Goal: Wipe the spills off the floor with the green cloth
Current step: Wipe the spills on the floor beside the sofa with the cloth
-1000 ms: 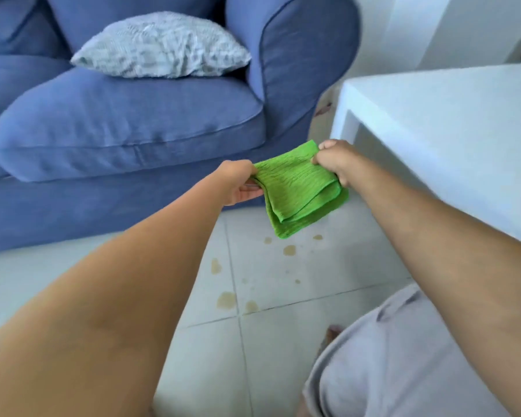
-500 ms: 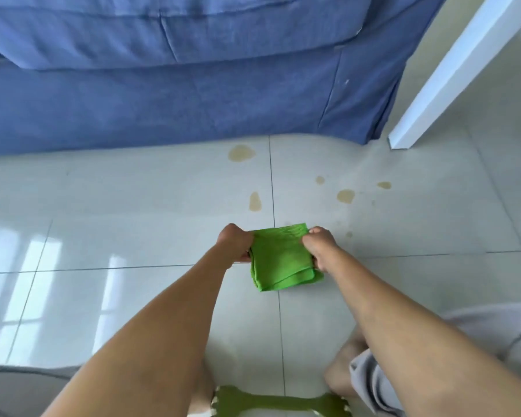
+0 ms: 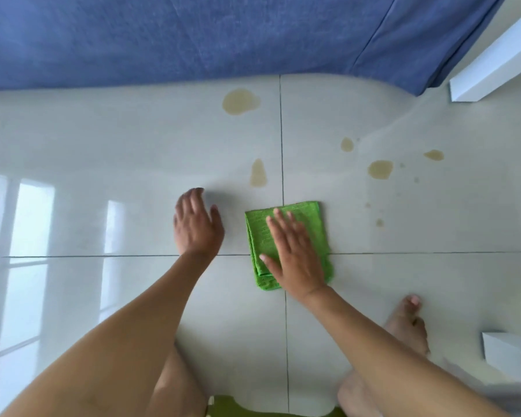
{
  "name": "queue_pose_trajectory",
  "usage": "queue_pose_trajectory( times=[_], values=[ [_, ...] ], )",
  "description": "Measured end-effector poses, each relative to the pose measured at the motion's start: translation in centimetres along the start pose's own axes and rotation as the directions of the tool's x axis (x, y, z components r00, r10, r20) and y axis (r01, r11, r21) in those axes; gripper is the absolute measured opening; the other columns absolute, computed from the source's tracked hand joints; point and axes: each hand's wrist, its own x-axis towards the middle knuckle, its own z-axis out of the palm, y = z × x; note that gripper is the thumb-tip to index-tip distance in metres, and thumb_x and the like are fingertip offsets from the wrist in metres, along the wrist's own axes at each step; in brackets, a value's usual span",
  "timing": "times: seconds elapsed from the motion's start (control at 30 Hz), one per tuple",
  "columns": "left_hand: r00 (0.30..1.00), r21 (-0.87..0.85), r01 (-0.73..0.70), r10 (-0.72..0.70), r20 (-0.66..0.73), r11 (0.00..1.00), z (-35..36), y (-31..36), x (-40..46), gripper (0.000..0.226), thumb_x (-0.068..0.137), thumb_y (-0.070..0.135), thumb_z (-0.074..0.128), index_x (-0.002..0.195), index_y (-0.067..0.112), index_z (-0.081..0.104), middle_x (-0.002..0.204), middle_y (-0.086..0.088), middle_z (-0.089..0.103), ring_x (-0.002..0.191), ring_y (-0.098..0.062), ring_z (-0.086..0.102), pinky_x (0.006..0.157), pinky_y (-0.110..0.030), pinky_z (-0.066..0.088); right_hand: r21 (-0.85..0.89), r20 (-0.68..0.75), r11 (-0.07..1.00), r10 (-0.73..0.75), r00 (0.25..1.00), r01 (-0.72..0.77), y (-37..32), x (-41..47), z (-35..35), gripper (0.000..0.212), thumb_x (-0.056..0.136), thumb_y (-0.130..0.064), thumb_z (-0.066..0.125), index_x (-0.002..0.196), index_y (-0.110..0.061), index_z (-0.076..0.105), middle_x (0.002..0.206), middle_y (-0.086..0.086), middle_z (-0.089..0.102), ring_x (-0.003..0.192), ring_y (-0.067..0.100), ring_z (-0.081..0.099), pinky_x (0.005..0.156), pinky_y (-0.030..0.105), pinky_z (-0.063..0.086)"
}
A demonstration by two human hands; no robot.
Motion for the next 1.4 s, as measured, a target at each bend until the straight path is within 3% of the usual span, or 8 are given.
queue_pose_trajectory(
  times=[0.17, 0.6, 0.77, 0.87, 0.97, 1.07, 1.2, 1.4],
  values=[
    [0.995, 0.076, 0.094, -0.095, 0.003, 0.993, 1.7, -4.8, 1.1, 0.067, 0.095, 0.042, 0.033, 0.15, 0.009, 0.016, 0.159, -0.009, 0.018, 0.148, -0.023, 0.01, 0.121, -0.044, 0.007, -0.201, 0.08, 0.98, 0.015, 0.997, 0.002, 0.1, -0.7, 2.7, 0.057, 0.092, -0.048, 0.037, 0.143, -0.024, 0.042, 0.151, 0.003, 0.042, 0.139, 0.026, 0.04, 0.111, 0.045, 0.026],
    [0.993, 0.131, 0.11, -0.105, -0.051, 0.985, 3.2, -5.4, 1.3, 0.069, 0.09, 0.047, 0.028, 0.149, 0.01, 0.02, 0.157, -0.009, 0.024, 0.147, -0.023, 0.014, 0.12, -0.042, 0.007, -0.105, 0.004, 0.992, 0.072, 0.997, -0.071, -1.8, 17.3, 3.7, 0.057, 0.096, -0.045, 0.027, 0.149, -0.023, 0.028, 0.158, 0.003, 0.026, 0.147, 0.026, 0.022, 0.119, 0.046, 0.014],
    [0.994, 0.155, 0.109, -0.108, -0.016, 0.982, 3.0, -5.2, 1.4, 0.071, 0.09, 0.048, 0.022, 0.15, 0.009, 0.018, 0.158, -0.01, 0.021, 0.148, -0.023, 0.011, 0.12, -0.042, 0.005, -0.111, -0.012, 0.972, 0.208, 0.978, -0.208, -1.6, 24.7, 3.0, 0.064, 0.094, -0.052, 0.027, 0.151, -0.025, 0.018, 0.159, 0.022, 0.01, 0.147, 0.042, 0.006, 0.119, 0.054, 0.002],
    [0.994, 0.149, 0.114, -0.113, -0.012, 0.982, 3.0, -5.1, 1.4, 0.071, 0.09, 0.047, 0.021, 0.15, 0.009, 0.019, 0.158, -0.01, 0.021, 0.148, -0.023, 0.012, 0.12, -0.042, 0.004, -0.132, 0.027, 0.962, 0.246, 0.969, -0.24, -2.2, 27.7, 2.9, 0.065, 0.093, -0.054, 0.025, 0.151, -0.026, 0.016, 0.16, 0.021, 0.004, 0.146, 0.044, 0.0, 0.118, 0.057, -0.002],
    [0.993, 0.149, 0.115, -0.116, -0.001, 0.982, 2.9, -5.0, 1.4, 0.071, 0.089, 0.047, 0.021, 0.15, 0.009, 0.019, 0.159, -0.01, 0.02, 0.148, -0.023, 0.011, 0.12, -0.043, 0.005, -0.154, 0.082, 0.977, 0.164, 0.983, -0.15, -2.2, 28.7, 2.7, 0.063, 0.092, -0.057, 0.024, 0.15, -0.034, 0.016, 0.162, 0.014, 0.003, 0.148, 0.039, -0.001, 0.117, 0.055, -0.003],
    [0.993, 0.155, 0.111, -0.116, 0.019, 0.982, 2.8, -5.1, 1.4, 0.072, 0.089, 0.048, 0.019, 0.151, 0.01, 0.017, 0.16, -0.009, 0.017, 0.148, -0.022, 0.009, 0.121, -0.043, 0.003, -0.189, 0.174, 0.977, -0.062, 0.983, 0.095, -1.0, 26.6, 2.0, 0.061, 0.092, -0.057, 0.025, 0.149, -0.037, 0.016, 0.163, 0.01, 0.005, 0.149, 0.033, 0.003, 0.119, 0.05, 0.0],
    [0.993, 0.149, 0.112, -0.116, 0.018, 0.982, 2.7, -5.1, 1.3, 0.072, 0.09, 0.048, 0.019, 0.15, 0.01, 0.018, 0.159, -0.01, 0.019, 0.148, -0.022, 0.011, 0.12, -0.044, 0.006, -0.188, 0.196, 0.94, -0.247, 0.949, 0.284, 1.8, 20.4, 1.4, 0.056, 0.094, -0.043, 0.028, 0.148, -0.028, 0.03, 0.158, 0.006, 0.027, 0.146, 0.027, 0.025, 0.119, 0.041, 0.015],
    [0.993, 0.143, 0.114, -0.116, 0.01, 0.983, 2.8, -5.2, 1.4, 0.071, 0.09, 0.048, 0.021, 0.15, 0.009, 0.019, 0.159, -0.01, 0.021, 0.148, -0.022, 0.012, 0.12, -0.043, 0.006, -0.208, 0.046, 0.977, 0.06, 0.997, -0.049, 6.4, 21.4, 0.0, 0.058, 0.094, -0.038, 0.02, 0.15, -0.02, 0.025, 0.159, 0.008, 0.025, 0.147, 0.026, 0.023, 0.119, 0.044, 0.015]
  ],
)
